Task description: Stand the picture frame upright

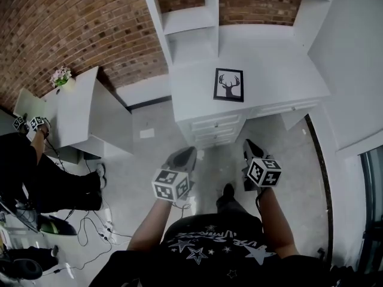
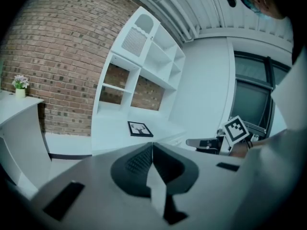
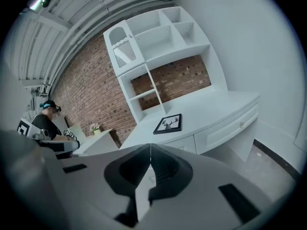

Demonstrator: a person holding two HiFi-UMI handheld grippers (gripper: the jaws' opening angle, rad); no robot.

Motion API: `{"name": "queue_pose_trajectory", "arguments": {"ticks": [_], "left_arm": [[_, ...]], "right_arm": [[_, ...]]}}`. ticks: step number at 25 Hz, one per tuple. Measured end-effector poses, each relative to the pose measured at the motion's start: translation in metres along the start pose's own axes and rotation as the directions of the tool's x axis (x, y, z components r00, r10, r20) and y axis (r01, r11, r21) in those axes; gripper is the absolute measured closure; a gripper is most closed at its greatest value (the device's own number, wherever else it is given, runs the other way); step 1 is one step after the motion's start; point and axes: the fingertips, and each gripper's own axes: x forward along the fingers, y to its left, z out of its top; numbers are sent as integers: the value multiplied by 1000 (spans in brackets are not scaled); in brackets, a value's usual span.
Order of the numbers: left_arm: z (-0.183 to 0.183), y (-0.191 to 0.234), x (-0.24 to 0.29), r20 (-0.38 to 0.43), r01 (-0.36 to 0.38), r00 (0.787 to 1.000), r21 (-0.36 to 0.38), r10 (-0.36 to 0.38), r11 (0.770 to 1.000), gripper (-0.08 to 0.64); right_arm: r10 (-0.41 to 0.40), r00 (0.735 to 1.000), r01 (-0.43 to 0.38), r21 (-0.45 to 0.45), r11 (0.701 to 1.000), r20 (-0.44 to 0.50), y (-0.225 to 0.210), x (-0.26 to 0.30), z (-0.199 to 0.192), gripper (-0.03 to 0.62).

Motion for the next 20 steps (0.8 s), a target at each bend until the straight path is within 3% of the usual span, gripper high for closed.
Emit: {"name": "queue_pose_trajectory", "arguments": {"ticks": [20], "left_arm": [[34, 8, 90, 26, -175, 984, -68, 177, 982, 541]], "right_arm": [[121, 988, -120, 14, 993, -92, -76, 88, 42, 577]]}}
